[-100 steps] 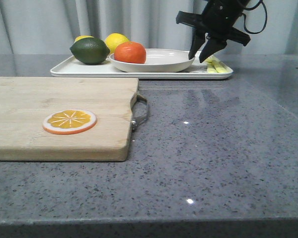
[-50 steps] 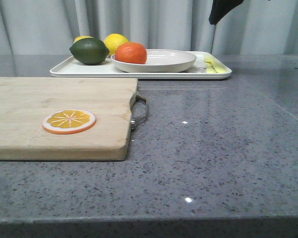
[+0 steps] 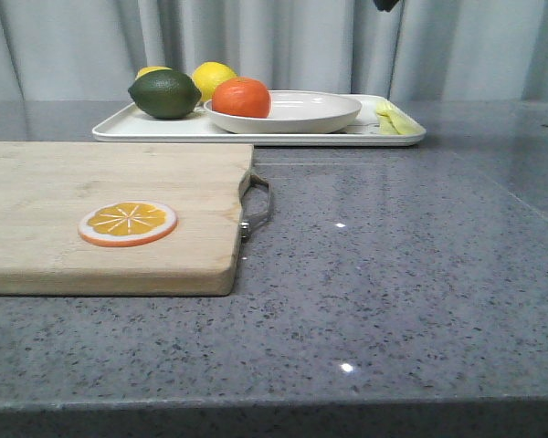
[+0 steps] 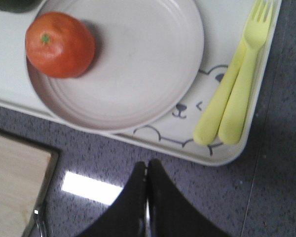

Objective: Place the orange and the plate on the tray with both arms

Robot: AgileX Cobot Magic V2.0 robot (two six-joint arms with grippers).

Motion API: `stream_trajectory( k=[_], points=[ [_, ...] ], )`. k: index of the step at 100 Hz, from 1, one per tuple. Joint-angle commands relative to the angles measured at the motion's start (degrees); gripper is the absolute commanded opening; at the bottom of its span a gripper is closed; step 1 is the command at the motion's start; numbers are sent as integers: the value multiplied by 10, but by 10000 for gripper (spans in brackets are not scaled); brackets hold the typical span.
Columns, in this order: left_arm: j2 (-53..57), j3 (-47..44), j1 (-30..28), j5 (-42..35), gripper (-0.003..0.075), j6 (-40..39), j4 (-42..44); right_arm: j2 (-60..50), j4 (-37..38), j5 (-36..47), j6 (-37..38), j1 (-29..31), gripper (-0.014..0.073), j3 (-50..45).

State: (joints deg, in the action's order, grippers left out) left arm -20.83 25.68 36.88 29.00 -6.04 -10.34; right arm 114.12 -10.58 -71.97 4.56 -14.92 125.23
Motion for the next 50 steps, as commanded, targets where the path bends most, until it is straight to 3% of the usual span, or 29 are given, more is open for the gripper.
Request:
stream_trajectory(
  k=[1, 50],
  points=[
    [-3, 16, -2, -39, -19, -6, -9, -78, 11, 17, -11, -9, -68, -42],
    [-3, 16, -2, -39, -19, -6, -9, -390, 19, 258, -11, -23, -68, -468]
  ],
)
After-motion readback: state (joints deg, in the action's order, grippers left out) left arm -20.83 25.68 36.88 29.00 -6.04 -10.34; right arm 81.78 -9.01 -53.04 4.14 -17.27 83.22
